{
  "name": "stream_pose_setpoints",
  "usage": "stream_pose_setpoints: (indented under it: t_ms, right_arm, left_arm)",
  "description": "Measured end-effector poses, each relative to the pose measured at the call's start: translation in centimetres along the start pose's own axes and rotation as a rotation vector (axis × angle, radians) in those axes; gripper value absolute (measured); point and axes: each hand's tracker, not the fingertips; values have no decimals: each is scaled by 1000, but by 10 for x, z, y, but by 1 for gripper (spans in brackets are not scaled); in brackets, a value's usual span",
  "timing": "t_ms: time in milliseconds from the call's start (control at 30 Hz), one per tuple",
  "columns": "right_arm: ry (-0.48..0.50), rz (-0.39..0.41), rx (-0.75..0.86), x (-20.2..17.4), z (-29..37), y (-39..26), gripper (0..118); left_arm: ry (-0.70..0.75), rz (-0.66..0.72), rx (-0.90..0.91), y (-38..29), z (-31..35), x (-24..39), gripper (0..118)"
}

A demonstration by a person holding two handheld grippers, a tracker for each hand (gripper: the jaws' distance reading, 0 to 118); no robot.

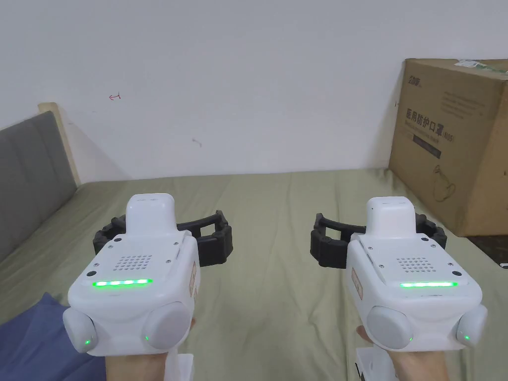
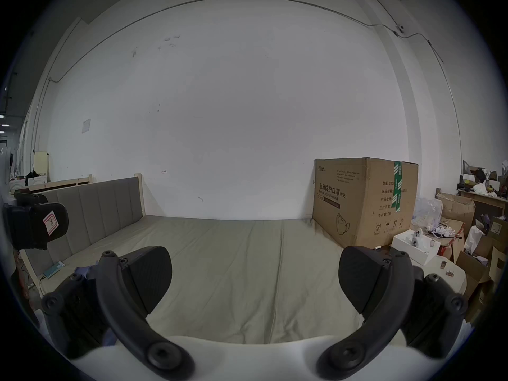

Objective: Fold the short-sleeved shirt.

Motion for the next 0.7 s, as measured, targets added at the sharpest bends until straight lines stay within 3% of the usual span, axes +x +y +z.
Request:
stream_pose_setpoints:
  t_ms: [700]
  right_arm:
    - [4,-12,-10,1,0,0,118]
  left_arm:
    - [5,-7,-1,-2,-3,-1,118]
